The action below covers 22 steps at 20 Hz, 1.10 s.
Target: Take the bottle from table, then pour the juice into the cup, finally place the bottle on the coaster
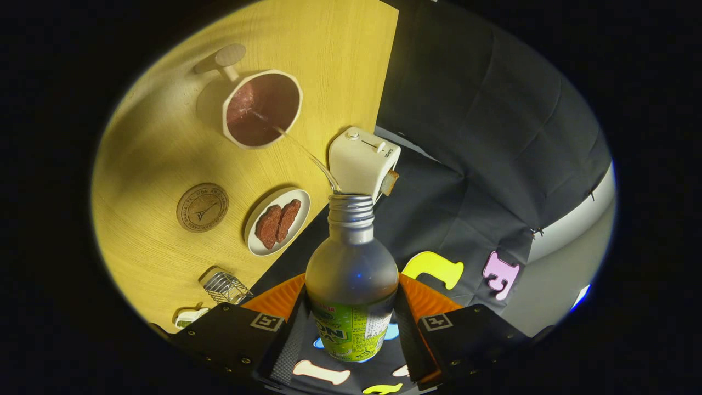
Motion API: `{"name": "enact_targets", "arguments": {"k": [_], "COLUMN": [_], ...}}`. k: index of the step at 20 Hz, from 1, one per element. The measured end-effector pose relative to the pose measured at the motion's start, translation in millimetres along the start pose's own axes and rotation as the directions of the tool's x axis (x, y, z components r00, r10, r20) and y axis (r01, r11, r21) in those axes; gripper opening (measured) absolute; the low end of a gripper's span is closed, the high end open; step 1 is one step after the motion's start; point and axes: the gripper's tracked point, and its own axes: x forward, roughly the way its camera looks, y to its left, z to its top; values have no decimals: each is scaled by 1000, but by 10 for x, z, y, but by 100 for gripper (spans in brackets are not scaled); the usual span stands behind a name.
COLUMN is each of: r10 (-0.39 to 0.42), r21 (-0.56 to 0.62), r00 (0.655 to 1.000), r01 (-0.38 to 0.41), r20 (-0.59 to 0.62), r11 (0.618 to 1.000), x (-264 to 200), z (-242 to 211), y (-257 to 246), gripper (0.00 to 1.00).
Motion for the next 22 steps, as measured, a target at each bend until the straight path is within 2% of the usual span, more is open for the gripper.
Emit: {"name": "enact_targets", "arguments": {"k": [3, 22], "r10": [8, 172], "r21": [-6, -9], "r00": [1000, 985], "r01": [-8, -172], "r20": [10, 28], "r11": [1000, 985], "x": [13, 112], "z": [88, 543], "y": [24, 473], "gripper": [76, 76]}}
